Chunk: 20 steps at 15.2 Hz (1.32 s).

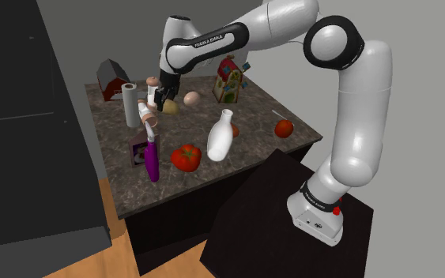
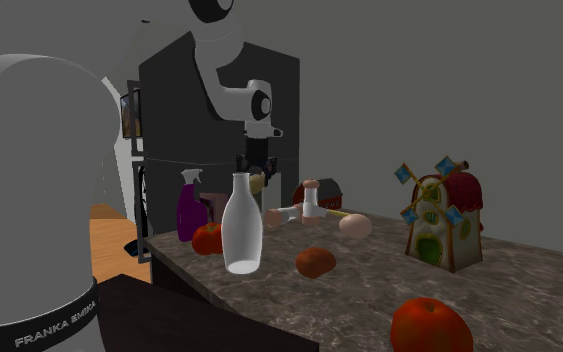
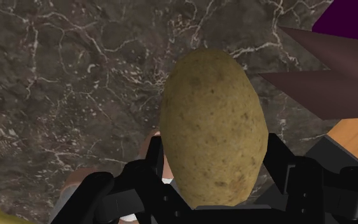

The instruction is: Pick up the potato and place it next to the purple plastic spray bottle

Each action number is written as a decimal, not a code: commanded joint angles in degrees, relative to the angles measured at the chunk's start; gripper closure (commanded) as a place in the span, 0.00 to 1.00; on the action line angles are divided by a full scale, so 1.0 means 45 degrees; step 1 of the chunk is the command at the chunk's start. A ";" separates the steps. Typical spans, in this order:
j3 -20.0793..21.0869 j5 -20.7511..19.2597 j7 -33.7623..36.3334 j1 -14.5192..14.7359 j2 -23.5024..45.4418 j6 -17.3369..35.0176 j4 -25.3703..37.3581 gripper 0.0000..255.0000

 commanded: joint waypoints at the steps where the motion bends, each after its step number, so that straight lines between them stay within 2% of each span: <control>1: 0.0020 0.0020 0.0024 0.0012 -0.0104 -0.0286 0.0180 1.00; 20: 0.0165 0.0254 0.0042 -0.0049 -0.1182 -0.3049 0.1891 1.00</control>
